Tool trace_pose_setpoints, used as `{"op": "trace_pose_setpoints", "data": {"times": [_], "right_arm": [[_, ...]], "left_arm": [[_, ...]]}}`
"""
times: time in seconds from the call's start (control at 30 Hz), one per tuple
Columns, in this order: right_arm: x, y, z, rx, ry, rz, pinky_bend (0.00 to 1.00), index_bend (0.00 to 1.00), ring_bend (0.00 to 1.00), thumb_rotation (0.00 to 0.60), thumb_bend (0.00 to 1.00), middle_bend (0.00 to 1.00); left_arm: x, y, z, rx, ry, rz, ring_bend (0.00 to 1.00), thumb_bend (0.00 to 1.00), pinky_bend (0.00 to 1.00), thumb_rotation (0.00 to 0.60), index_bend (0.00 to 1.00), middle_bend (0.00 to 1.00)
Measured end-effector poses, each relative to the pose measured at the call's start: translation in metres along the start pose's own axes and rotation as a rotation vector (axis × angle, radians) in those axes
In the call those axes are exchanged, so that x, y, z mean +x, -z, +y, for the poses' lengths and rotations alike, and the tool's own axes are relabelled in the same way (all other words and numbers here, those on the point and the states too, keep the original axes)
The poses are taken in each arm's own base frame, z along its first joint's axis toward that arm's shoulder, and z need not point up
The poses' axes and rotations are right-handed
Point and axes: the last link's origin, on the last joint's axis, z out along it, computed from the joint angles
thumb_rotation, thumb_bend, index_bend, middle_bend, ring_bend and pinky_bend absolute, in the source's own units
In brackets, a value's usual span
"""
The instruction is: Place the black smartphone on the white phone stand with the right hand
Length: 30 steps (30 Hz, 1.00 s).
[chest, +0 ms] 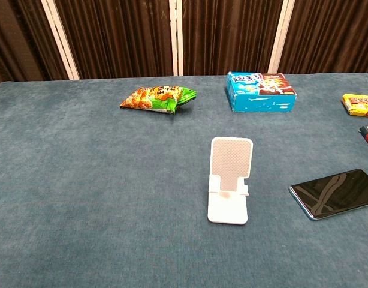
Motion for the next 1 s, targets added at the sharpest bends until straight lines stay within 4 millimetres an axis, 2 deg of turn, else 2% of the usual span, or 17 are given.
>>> {"op": "trace_pose_setpoints", "data": {"times": [0.27, 0.37, 0.47, 0.67, 0.8, 1.0], "right_arm": [[-0.007, -0.003, -0.002, 0.048, -0.006, -0.046, 0.00, 0.00, 0.00, 0.600, 0.00, 0.00], [-0.015, -0.016, -0.009, 0.130, -0.007, -0.123, 0.00, 0.00, 0.00, 0.600, 0.00, 0.00], [-0.025, -0.036, -0.016, 0.236, 0.022, -0.220, 0.01, 0.00, 0.00, 0.600, 0.00, 0.01], [-0.045, -0.083, -0.031, 0.444, 0.159, -0.359, 0.10, 0.06, 0.02, 0.600, 0.00, 0.12], [-0.060, -0.097, -0.041, 0.519, 0.205, -0.400, 0.14, 0.11, 0.09, 0.600, 0.00, 0.18], [-0.079, -0.107, -0.050, 0.588, 0.276, -0.438, 0.19, 0.17, 0.15, 0.600, 0.00, 0.24]], "left_arm": [[0.002, 0.002, 0.001, -0.011, 0.005, 0.004, 0.00, 0.00, 0.00, 0.600, 0.00, 0.00], [0.000, 0.000, 0.001, -0.011, 0.001, -0.004, 0.00, 0.00, 0.00, 0.600, 0.00, 0.00], [-0.001, -0.001, 0.001, -0.009, -0.002, -0.006, 0.00, 0.00, 0.00, 0.600, 0.00, 0.00], [-0.003, -0.004, 0.000, 0.003, -0.009, -0.015, 0.00, 0.00, 0.00, 0.600, 0.00, 0.00], [-0.005, -0.006, 0.000, 0.011, -0.015, -0.022, 0.00, 0.00, 0.00, 0.600, 0.00, 0.00], [-0.009, -0.010, -0.002, 0.026, -0.024, -0.035, 0.00, 0.00, 0.00, 0.600, 0.00, 0.00]]}}
